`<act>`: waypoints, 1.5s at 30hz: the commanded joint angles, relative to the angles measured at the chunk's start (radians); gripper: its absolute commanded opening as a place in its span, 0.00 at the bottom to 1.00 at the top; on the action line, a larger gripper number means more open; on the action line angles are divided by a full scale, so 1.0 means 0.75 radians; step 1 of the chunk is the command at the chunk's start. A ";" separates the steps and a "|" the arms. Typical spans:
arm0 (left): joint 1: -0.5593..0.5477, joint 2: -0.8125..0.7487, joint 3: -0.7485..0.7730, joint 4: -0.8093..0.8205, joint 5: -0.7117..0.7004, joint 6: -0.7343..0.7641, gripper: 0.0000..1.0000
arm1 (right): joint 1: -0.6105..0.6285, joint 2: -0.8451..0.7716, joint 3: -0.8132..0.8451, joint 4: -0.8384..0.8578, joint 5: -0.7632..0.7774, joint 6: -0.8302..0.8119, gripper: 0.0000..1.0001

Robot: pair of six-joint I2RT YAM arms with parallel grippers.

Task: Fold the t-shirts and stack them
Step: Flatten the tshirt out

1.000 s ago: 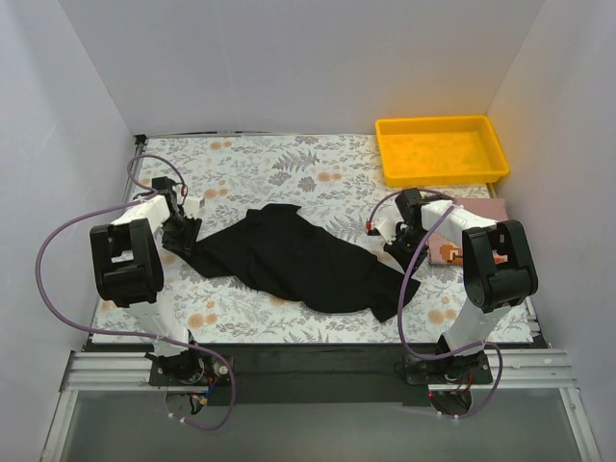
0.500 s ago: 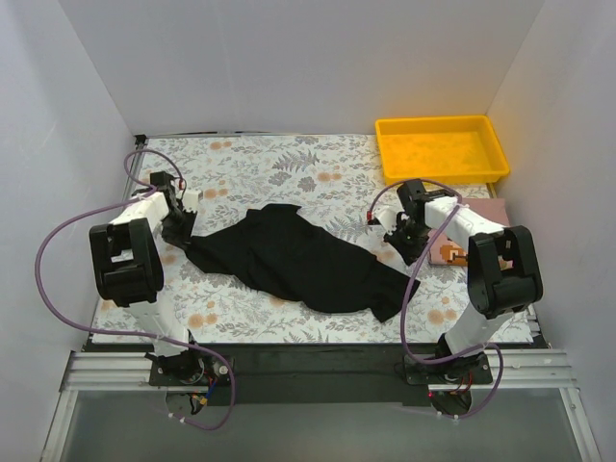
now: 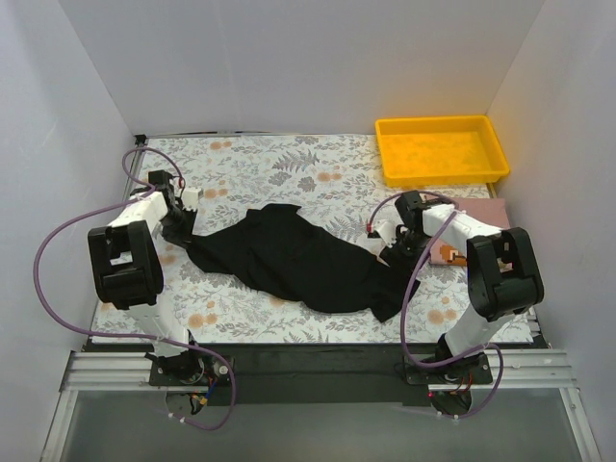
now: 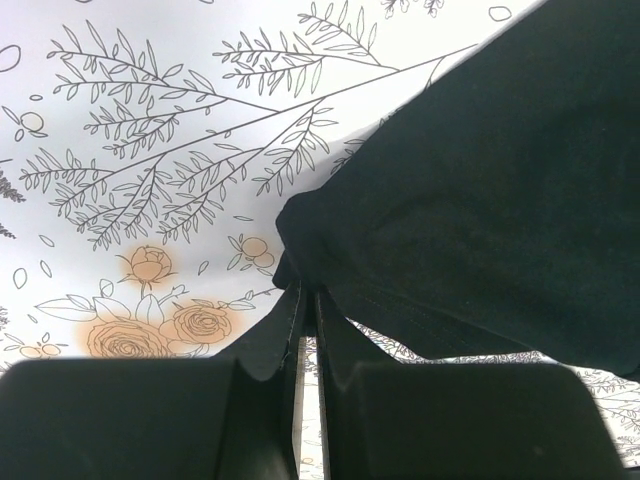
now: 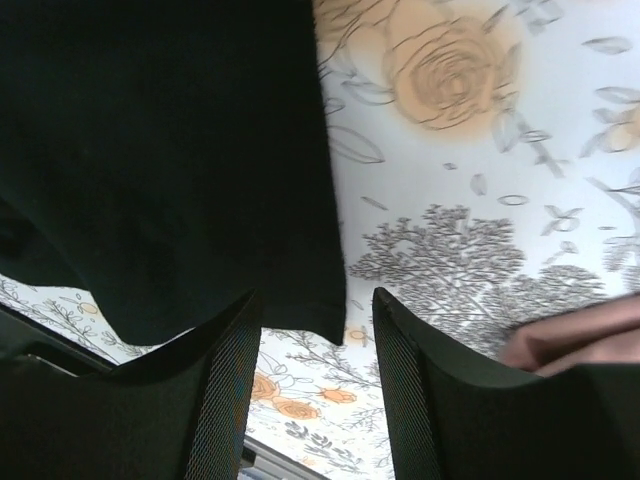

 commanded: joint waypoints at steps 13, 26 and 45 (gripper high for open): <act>-0.002 -0.081 0.130 -0.005 0.063 -0.066 0.00 | 0.091 -0.011 -0.084 0.166 0.237 0.066 0.01; 0.043 -0.122 0.751 0.052 0.112 -0.162 0.00 | -0.112 -0.027 1.010 0.161 0.299 -0.071 0.01; 0.129 -0.848 0.596 0.670 0.108 -0.381 0.00 | -0.206 -0.565 1.078 0.556 0.360 -0.144 0.01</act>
